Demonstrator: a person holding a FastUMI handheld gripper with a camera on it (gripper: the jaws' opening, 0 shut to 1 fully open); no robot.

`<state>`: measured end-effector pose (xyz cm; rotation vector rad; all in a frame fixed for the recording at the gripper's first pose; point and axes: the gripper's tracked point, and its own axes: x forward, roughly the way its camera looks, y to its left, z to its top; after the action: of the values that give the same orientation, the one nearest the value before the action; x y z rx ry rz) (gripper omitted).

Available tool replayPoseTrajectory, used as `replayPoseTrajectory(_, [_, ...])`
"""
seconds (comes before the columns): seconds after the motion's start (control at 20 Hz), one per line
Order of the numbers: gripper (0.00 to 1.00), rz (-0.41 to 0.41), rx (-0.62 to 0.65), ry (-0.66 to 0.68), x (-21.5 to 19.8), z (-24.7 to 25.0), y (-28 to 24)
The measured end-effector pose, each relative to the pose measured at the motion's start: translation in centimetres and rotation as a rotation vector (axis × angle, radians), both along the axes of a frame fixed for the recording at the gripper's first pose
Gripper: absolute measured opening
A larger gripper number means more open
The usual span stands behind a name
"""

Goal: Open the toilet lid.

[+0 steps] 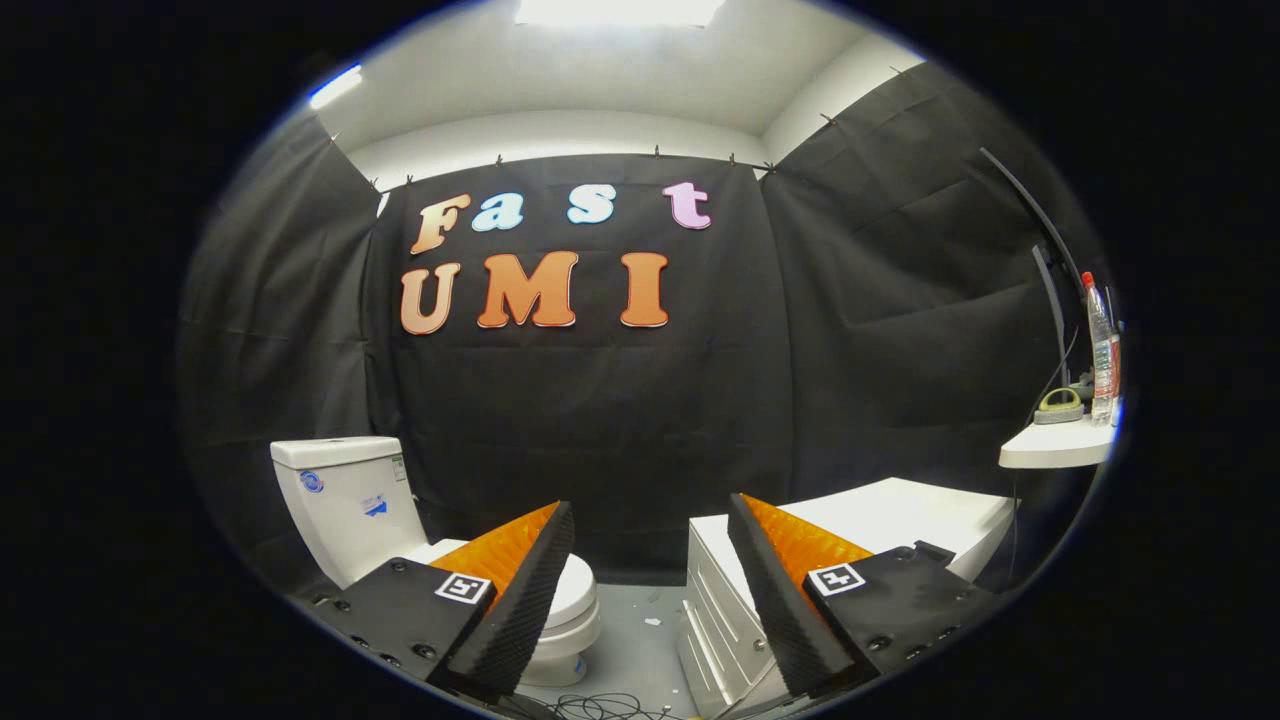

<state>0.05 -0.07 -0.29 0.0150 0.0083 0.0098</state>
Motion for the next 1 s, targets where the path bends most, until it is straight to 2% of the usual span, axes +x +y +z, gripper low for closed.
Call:
replayPoseTrajectory(0.35, [0.99,0.023,-0.006,-0.023,0.3,0.7,1.0])
replayPoseTrajectory(0.6, [0.99,0.081,0.023,-0.056,5.4,2.5,4.8])
replayPoseTrajectory(0.85, [0.99,0.178,0.067,0.027,11.7,-2.0,12.0])
replayPoseTrajectory(1.0, [1.00,0.196,0.131,0.097,13.5,-6.8,14.4])
